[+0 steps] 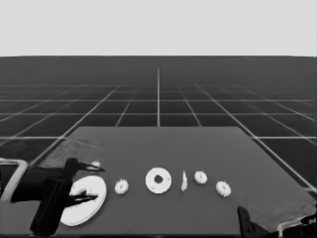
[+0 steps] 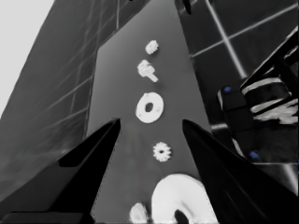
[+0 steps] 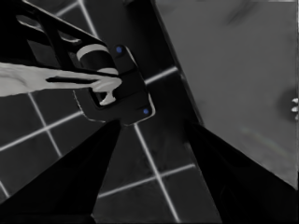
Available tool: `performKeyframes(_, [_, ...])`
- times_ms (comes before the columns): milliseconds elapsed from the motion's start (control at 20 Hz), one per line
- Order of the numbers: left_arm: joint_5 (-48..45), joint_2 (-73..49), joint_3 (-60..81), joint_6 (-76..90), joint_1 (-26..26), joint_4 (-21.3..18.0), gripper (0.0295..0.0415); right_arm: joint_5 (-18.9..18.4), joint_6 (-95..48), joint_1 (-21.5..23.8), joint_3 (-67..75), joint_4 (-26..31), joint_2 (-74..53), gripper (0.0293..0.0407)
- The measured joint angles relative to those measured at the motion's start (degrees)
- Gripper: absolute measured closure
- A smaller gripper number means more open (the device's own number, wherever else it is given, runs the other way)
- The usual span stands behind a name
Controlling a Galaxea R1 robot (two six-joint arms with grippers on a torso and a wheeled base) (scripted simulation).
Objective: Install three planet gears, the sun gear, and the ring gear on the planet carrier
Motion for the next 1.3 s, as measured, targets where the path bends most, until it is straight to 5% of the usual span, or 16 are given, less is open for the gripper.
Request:
performKeyframes(50, [-1.12, 0.06, -1.63, 0.06, -1.49, 1.69, 0.0414, -0.56, 0.08, 1.17, -1.34, -1.78, -0.32, 0.0392])
performKeyframes(100, [-1.8, 0.08, -2.64, 0.1, -2.4, 2.72, 0.0396, -0.88, 0.12, 1.85, -2.13, -2.83, -0.52, 0.0363])
performKeyframes(150, [-2.19, 0.1, -3.22, 0.12, -2.93, 3.31, 0.0364, -1.08, 0.15, 2.24, -2.58, -3.44, -0.63, 0.0332])
performKeyframes(200, [23.74, 12.78, -3.29, -27.72, -0.84, 30.94, 0.0335, -1.19, 0.17, 2.47, -2.84, -3.8, -0.7, 0.032])
performKeyframes(250, [52.06, 29.21, -7.28, -56.36, -0.48, 26.02, 0.0316, -1.25, 0.18, 2.6, -2.99, -4.01, -0.73, 0.0317])
performKeyframes(300, [53.48, 38.03, -17.4, -81.06, -0.46, 8.6, 0.0307, -1.29, 0.18, 2.67, -3.07, -4.13, -0.76, 0.0316])
performKeyframes(350, [52.37, 40.27, -26.51, -90.92, 0.4, -1.97, 0.0313, -1.31, 0.18, 2.72, -3.12, -4.2, -0.77, 0.0315])
performKeyframes(400, [50.85, 41.09, -33.06, -94.92, 1.28, -7.93, 0.0319, -1.33, 0.19, 2.74, -3.15, -4.24, -0.77, 0.0315])
performKeyframes(500, [49.45, 42.04, -40.27, -97.38, 2.31, -13.44, 0.0325, -1.34, 0.19, 2.77, -3.18, -4.28, -0.78, 0.0315])
performKeyframes(650, [49.01, 42.63, -43.95, -97.83, 2.8, -15.76, 0.0326, -1.34, 0.19, 2.77, -3.19, -4.3, -0.78, 0.0315])
performKeyframes(700, [46.84, 42.55, -43.91, -98.17, 12.06, -4.9, 0.0326, -1.34, 0.19, 2.77, -3.19, -4.3, -0.78, 0.0315])
performKeyframes(800, [43.95, 44.08, -49.15, -95.45, 24.23, 4.81, 0.0326, -1.34, 0.19, 2.78, -3.19, -4.3, -0.78, 0.0315])
performKeyframes(1150, [41.46, 45.76, -54.39, -92.74, 28.67, 8.21, 0.0326, -1.34, 0.19, 2.78, -3.19, -4.3, -0.78, 0.0315])
performKeyframes(1250, [41.33, 45.84, -54.63, -92.65, 28.73, 8.42, 0.0396, -1.34, 0.19, 2.78, -3.19, -4.3, -0.78, 0.0315])
performKeyframes(1300, [41.31, 45.86, -54.68, -92.63, 28.77, 8.45, 0.0398, -1.34, 0.19, 2.78, -3.19, -4.3, -0.78, 0.0315])
